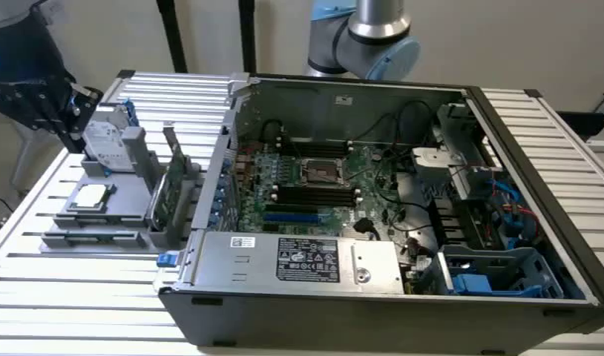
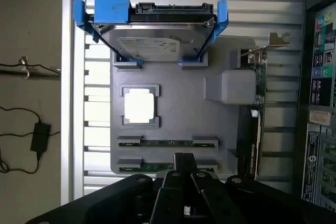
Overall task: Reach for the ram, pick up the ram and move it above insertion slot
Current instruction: 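Reach for the ram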
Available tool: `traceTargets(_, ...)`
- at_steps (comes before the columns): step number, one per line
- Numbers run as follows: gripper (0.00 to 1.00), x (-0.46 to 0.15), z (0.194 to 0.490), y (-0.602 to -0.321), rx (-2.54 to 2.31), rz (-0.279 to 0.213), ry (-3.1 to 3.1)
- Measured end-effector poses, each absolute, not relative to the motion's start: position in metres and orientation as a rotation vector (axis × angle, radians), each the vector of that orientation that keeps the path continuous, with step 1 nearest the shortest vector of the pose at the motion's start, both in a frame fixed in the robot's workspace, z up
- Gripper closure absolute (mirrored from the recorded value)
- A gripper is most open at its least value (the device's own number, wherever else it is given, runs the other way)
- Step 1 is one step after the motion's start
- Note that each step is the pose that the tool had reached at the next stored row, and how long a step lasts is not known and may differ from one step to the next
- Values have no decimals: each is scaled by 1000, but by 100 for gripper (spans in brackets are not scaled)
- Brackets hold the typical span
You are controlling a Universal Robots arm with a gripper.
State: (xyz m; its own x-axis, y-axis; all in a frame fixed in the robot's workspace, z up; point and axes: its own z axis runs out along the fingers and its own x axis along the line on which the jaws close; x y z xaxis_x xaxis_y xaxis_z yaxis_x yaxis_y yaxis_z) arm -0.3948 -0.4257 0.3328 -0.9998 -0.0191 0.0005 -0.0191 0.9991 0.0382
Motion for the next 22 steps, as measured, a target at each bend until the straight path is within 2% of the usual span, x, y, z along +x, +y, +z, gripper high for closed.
traceTargets(13, 89, -395, 333, -427, 30, -60, -3140)
traceTargets(22, 89, -395, 330, -465, 34, -61, -3140)
